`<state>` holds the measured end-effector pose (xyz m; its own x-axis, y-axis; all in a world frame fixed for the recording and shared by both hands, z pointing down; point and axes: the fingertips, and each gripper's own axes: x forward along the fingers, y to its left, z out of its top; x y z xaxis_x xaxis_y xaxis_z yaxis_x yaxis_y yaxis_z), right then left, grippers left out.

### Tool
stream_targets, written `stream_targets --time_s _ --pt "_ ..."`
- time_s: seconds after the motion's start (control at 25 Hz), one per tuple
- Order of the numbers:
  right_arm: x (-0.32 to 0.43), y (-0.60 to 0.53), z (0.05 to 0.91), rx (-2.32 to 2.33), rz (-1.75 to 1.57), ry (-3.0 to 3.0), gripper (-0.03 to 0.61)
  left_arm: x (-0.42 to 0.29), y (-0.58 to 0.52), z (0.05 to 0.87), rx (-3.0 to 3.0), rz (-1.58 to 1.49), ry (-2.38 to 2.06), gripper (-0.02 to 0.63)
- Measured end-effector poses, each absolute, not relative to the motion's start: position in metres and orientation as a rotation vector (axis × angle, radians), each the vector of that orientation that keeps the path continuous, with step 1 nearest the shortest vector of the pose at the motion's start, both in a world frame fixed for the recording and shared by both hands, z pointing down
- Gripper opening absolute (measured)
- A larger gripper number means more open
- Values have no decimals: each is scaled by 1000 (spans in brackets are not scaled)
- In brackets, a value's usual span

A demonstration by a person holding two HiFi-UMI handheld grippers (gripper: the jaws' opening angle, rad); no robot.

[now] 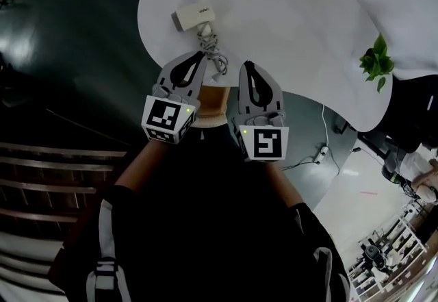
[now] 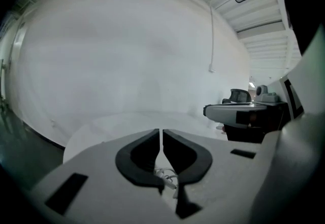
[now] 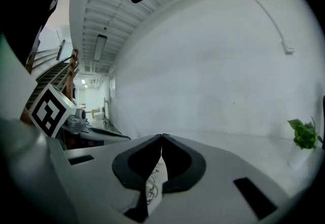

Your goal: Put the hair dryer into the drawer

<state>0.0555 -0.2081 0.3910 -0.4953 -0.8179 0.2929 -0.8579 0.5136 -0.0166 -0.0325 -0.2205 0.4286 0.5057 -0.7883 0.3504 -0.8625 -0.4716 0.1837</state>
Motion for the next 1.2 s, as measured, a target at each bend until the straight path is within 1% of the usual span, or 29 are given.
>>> stream_targets --time_s 0.08,0.16,0.44,0.64,0.72,0.92,1.2 --pt "55 -211 397 1410 244 -2498 23 -33 -226 438 2391 326 -1362 27" --pt "54 -214 402 1416 255 -2495 23 -34 -231 447 2369 347 -1348 72" --pt "57 -220 417 1422 282 -2475 23 -33 -249 483 2262 411 -1324 173" --pt "57 -224 431 1381 320 -2440 23 -33 -260 515 2146 445 -1303 211" --pt "55 -228 435 1375 332 -2440 23 -34 -264 529 2081 451 -1285 249" --pt "54 -234 442 1364 349 -2438 23 -39 -275 550 1964 462 -1284 315" --pt "56 -240 452 1372 374 -2418 23 -39 -281 575 1837 571 -1282 364"
